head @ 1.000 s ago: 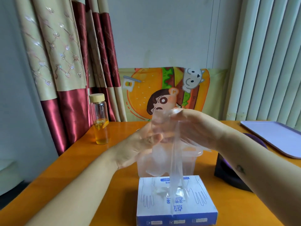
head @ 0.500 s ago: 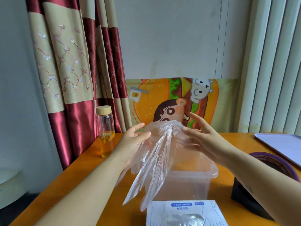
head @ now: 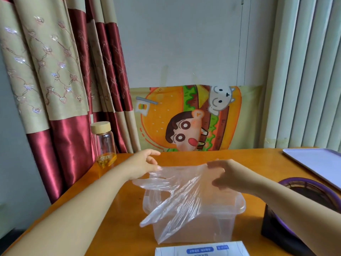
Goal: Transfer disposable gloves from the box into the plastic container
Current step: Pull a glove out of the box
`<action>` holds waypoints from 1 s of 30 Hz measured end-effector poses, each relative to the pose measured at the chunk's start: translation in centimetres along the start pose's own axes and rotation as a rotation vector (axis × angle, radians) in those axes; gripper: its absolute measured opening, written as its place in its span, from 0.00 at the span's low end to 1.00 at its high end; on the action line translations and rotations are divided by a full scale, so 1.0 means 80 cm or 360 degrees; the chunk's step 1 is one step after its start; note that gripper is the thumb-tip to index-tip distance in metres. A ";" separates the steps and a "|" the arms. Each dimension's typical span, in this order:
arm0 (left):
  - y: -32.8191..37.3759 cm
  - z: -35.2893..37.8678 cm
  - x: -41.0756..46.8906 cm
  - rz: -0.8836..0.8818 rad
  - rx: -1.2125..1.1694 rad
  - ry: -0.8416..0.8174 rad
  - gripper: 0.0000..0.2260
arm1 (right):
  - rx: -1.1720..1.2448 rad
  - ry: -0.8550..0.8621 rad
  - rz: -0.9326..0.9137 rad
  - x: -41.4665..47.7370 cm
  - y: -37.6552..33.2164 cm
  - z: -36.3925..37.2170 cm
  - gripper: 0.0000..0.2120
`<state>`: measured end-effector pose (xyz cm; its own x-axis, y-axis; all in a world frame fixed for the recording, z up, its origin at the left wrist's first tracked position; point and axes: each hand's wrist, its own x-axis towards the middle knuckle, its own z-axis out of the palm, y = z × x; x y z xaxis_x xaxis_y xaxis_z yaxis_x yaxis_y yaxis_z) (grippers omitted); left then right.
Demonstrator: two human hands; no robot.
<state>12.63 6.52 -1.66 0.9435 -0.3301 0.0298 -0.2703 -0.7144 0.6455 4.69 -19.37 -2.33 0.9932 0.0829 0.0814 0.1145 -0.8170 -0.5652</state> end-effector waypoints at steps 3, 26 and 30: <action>-0.005 -0.005 0.009 0.0027 0.0201 0.0340 0.20 | -0.0093 -0.0042 0.0033 0.002 0.009 0.005 0.32; 0.039 0.117 0.031 -0.0073 0.1257 -0.1170 0.21 | -0.1342 -0.0515 -0.0230 0.054 -0.007 0.056 0.26; 0.028 0.130 0.038 -0.0102 0.1315 -0.1217 0.25 | -0.1348 -0.1104 0.0006 0.068 0.005 0.076 0.34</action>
<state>12.86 -2.49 -8.05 0.6715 -0.3669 -0.6438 -0.5375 -0.8392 -0.0824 10.26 -15.77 -7.12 0.8191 0.1660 -0.5491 0.3244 -0.9235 0.2047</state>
